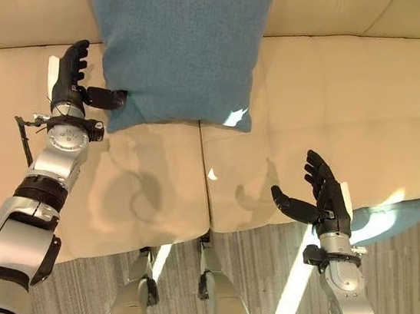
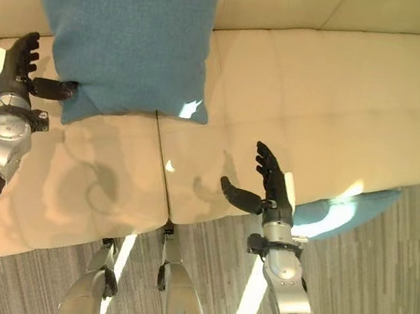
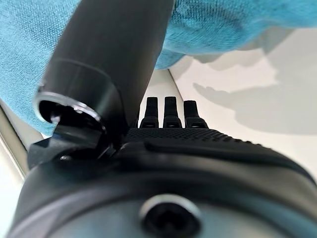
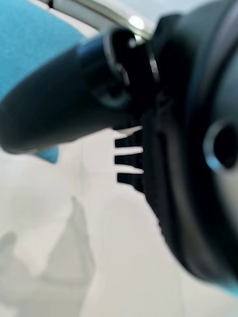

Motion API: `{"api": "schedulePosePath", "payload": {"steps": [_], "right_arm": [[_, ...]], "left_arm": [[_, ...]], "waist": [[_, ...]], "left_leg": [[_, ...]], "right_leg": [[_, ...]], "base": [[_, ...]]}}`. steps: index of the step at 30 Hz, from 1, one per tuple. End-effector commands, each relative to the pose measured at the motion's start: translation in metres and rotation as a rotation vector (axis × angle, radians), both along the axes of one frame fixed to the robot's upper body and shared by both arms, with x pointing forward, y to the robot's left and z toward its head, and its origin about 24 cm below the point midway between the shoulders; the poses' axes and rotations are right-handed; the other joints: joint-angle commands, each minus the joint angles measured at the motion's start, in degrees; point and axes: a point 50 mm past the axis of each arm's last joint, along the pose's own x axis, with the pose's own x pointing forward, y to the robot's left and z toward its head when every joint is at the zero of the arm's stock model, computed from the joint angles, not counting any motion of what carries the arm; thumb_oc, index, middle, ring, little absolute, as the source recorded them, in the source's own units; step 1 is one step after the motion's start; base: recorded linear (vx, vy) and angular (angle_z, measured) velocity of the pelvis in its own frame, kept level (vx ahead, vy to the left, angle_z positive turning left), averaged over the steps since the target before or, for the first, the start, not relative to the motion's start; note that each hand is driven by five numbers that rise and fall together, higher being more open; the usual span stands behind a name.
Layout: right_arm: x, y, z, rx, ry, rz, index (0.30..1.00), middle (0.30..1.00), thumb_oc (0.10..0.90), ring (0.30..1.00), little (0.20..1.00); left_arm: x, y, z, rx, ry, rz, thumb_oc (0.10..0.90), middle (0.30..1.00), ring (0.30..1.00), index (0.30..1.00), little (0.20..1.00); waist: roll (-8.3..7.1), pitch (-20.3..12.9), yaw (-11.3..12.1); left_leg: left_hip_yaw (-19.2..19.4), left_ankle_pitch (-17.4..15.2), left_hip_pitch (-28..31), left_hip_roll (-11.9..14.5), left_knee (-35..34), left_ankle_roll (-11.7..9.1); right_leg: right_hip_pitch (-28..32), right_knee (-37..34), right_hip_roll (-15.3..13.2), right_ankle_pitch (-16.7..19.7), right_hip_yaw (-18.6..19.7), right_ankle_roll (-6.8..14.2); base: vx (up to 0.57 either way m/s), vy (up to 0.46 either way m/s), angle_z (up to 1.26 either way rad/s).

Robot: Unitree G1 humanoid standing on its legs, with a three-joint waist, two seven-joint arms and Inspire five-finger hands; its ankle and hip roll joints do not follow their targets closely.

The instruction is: Pick up all the scattered cushions and arrange them neatly on the sofa.

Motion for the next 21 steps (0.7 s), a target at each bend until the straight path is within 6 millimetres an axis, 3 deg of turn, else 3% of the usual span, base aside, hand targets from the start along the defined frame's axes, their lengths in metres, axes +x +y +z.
{"api": "schedulePosePath", "payload": {"steps": [1, 3, 6, 7, 8, 11, 14, 15, 18, 19, 21], "right_arm": [[-0.014, -0.016, 0.021, -0.012, -0.135, -0.037, 0.900, 0.900, 0.800, 0.900, 0.900], [-0.019, -0.020, 0.009, -0.034, -0.076, -0.058, 0.900, 0.900, 0.800, 0.900, 0.900], [-0.021, -0.026, -0.006, -0.081, 0.006, -0.078, 0.900, 0.900, 0.800, 0.900, 0.900], [-0.022, -0.028, -0.012, -0.092, 0.039, -0.084, 0.900, 0.900, 0.800, 0.900, 0.900], [-0.021, -0.028, -0.012, -0.092, 0.039, -0.083, 0.900, 0.900, 0.800, 0.900, 0.900], [-0.029, -0.039, -0.046, -0.127, 0.207, -0.134, 0.900, 0.900, 0.800, 0.900, 0.900], [-0.035, -0.043, -0.071, -0.149, 0.329, -0.154, 0.900, 0.900, 0.800, 0.900, 0.900], [-0.035, -0.043, -0.071, -0.149, 0.330, -0.153, 0.900, 0.900, 0.800, 0.900, 0.900], [-0.045, -0.045, -0.097, -0.154, 0.452, -0.164, 0.900, 0.900, 0.800, 0.900, 0.900], [-0.045, -0.045, -0.097, -0.154, 0.452, -0.164, 0.900, 0.900, 0.800, 0.900, 0.900], [-0.056, -0.045, -0.122, -0.177, 0.574, -0.173, 0.900, 0.900, 0.800, 0.900, 0.900]], "left_arm": [[-0.015, 0.011, 0.018, 0.044, -0.159, 0.011, 0.800, 0.900, 0.900, 0.900, 0.900], [-0.037, 0.010, -0.027, -0.023, -0.084, -0.002, 0.800, 0.900, 0.900, 0.900, 0.900], [-0.065, 0.004, -0.076, -0.054, 0.042, -0.026, 0.800, 0.900, 0.900, 0.900, 0.900], [-0.073, 0.003, -0.090, -0.065, 0.084, -0.026, 0.800, 0.900, 0.900, 0.900, 0.900], [-0.073, 0.003, -0.090, -0.065, 0.084, -0.026, 0.800, 0.900, 0.900, 0.900, 0.900], [-0.109, -0.004, -0.152, -0.182, 0.290, -0.023, 0.800, 0.900, 0.900, 0.900, 0.900], [-0.136, -0.008, -0.189, -0.208, 0.459, -0.027, 0.800, 0.900, 0.900, 0.900, 0.900], [-0.137, -0.008, -0.189, -0.209, 0.459, -0.027, 0.800, 0.900, 0.900, 0.900, 0.900], [-0.176, -0.012, -0.231, -0.161, 0.707, -0.054, 0.800, 0.900, 0.900, 0.900, 0.900], [-0.176, -0.012, -0.231, -0.161, 0.707, -0.054, 0.800, 0.900, 0.900, 0.900, 0.900], [-0.198, -0.020, -0.255, -0.146, 0.848, -0.074, 0.800, 0.900, 0.900, 0.900, 0.900]], "waist": [[0.44, -4.4, 0.3], [0.64, -4.6, 2.0], [0.86, -4.6, 3.4], [0.99, -4.6, 3.7], [0.93, -4.6, 3.7], [1.61, -5.6, 5.0], [2.18, -7.0, 5.8], [2.20, -6.9, 5.8], [2.85, -8.5, 6.5], [2.86, -8.4, 6.5], [3.10, -9.9, 7.0]], "left_leg": [[-4.9, -8.7, 0.8, -0.5, 5.9, -1.2], [-5.0, -8.5, 5.0, -0.6, 4.2, -1.4], [-5.1, -8.3, 10.0, -0.3, 2.5, -1.6], [-5.1, -8.2, 11.6, -0.2, 1.9, -1.7], [-5.0, -7.9, 11.5, -0.3, 1.8, -1.7], [-5.8, -7.3, 16.8, -0.1, -0.2, -1.7], [-6.1, -6.9, 19.7, 0.1, -1.2, -1.9], [-6.2, -6.8, 19.9, 0.1, -1.4, -1.9], [-6.7, -6.3, 23.0, 0.6, -2.3, -2.1], [-6.7, -6.2, 23.1, 0.6, -2.4, -2.1], [-7.0, -5.9, 25.0, 1.1, -3.1, -2.5]], "right_leg": [[3.6, 3.1, -3.3, -5.5, -3.4, 5.9], [6.9, 3.4, -3.2, -6.8, -4.1, 5.6], [11.3, 3.7, -3.0, -8.1, -4.9, 5.1], [12.7, 3.7, -2.9, -8.5, -5.1, 5.0], [12.6, 3.6, -2.9, -8.3, -5.1, 5.0], [18.1, 3.2, -2.5, -9.8, -6.6, 4.6], [20.9, 2.8, -2.0, -10.7, -7.8, 4.5], [21.1, 2.8, -2.0, -10.7, -7.8, 4.5], [24.5, 2.8, -1.3, -12.0, -8.6, 4.1], [24.7, 2.8, -1.3, -12.0, -8.6, 4.1], [27.1, 2.4, -0.7, -12.8, -9.2, 3.9]], "base": [[0.05, -0.053, 0.00], [0.08, -0.060, 0.02], [0.10, -0.054, 0.14], [0.04, -0.015, 0.23], [0.05, -0.031, 0.21], [0.08, -0.082, 0.25], [0.04, -0.058, 0.30], [0.02, -0.049, 0.36], [0.00, -0.077, 0.12], [-0.01, -0.045, 0.09], [-0.01, -0.040, 0.22]]}}
